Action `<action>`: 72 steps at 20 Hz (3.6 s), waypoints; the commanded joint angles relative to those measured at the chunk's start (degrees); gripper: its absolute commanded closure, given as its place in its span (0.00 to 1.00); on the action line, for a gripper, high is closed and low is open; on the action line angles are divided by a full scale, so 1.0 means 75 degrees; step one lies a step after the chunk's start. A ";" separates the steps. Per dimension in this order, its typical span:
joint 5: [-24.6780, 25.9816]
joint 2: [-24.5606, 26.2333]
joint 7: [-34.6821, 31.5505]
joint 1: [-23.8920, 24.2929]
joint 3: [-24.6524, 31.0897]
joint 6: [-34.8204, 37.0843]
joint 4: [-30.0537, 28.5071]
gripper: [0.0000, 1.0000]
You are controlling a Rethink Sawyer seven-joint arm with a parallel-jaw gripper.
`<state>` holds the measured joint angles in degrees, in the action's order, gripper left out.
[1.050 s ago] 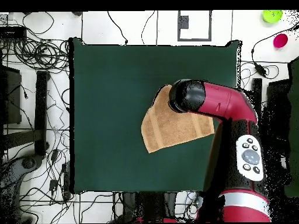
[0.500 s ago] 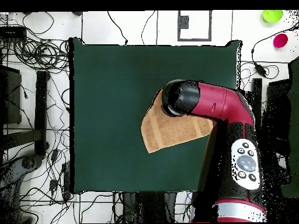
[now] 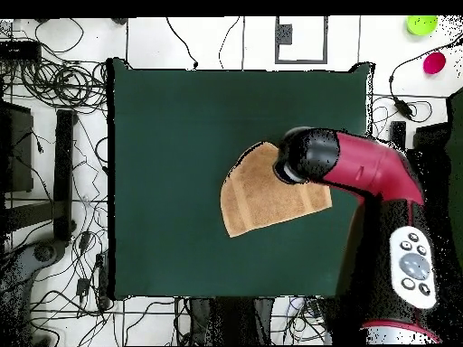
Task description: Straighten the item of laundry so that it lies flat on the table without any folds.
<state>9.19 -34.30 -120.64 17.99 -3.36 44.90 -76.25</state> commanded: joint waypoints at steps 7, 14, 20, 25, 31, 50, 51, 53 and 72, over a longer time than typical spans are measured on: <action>0.1123 -0.0067 0.2431 0.1122 0.0843 0.0883 -0.0530 1.00; 0.1363 0.0191 0.2959 0.1829 0.1700 0.0331 -0.0467 1.00; 0.1522 0.0212 0.2879 0.2168 0.2146 -0.0028 -0.0662 1.00; 0.1638 0.0197 0.2080 0.1986 0.1969 0.0187 -0.0738 1.00; 0.1756 0.0176 0.1898 0.1924 0.1949 0.0144 -0.0788 1.00; 0.1235 -0.0389 0.0698 0.1204 0.1489 0.1019 -0.1392 1.00; 0.1186 -0.0417 0.0654 0.1176 0.1477 0.1091 -0.1416 1.00; 0.1122 -0.0454 0.0537 0.1102 0.1441 0.1149 -0.1460 1.00; 0.0752 -0.0801 0.0068 0.0627 0.1305 0.1195 -0.1881 1.00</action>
<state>18.04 -41.09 -116.44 25.89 3.82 48.15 -81.58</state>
